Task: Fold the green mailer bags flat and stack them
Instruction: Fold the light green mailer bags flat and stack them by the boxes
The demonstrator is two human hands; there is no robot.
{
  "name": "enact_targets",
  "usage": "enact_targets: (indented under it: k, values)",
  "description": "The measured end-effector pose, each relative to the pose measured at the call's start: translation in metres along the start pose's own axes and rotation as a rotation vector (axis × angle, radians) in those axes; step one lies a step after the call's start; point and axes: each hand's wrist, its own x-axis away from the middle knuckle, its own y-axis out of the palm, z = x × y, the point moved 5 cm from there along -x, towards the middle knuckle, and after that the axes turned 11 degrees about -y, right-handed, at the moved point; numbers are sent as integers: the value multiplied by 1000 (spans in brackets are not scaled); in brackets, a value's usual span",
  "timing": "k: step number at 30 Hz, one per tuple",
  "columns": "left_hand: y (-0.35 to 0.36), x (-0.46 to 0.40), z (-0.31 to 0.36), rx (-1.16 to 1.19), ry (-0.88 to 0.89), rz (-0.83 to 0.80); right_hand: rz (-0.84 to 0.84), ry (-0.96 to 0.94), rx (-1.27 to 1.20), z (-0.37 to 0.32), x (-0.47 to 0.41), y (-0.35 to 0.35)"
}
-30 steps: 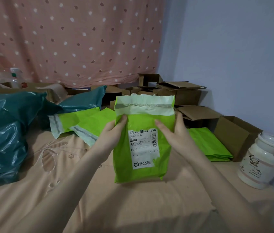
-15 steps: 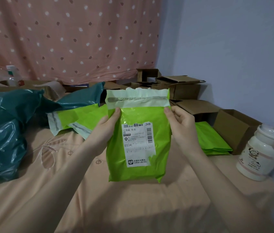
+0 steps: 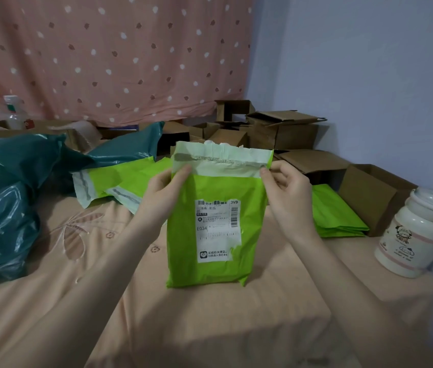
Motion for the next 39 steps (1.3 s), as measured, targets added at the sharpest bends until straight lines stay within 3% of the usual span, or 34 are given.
enact_targets:
  k: [5, 18, 28, 39]
  values:
    - [-5, -4, 6, -10, 81, 7, 37, 6, 90, 5, -2, -6]
    - [-1, -6, 3, 4, 61, 11, 29, -3, 204, 3, -9, -11]
    - [-1, -8, 2, -36, 113, -3, -38, -73, 522, -19, -26, -12]
    - [3, -2, 7, 22, 169, -37, -38, -48, 488, -15, -22, -14]
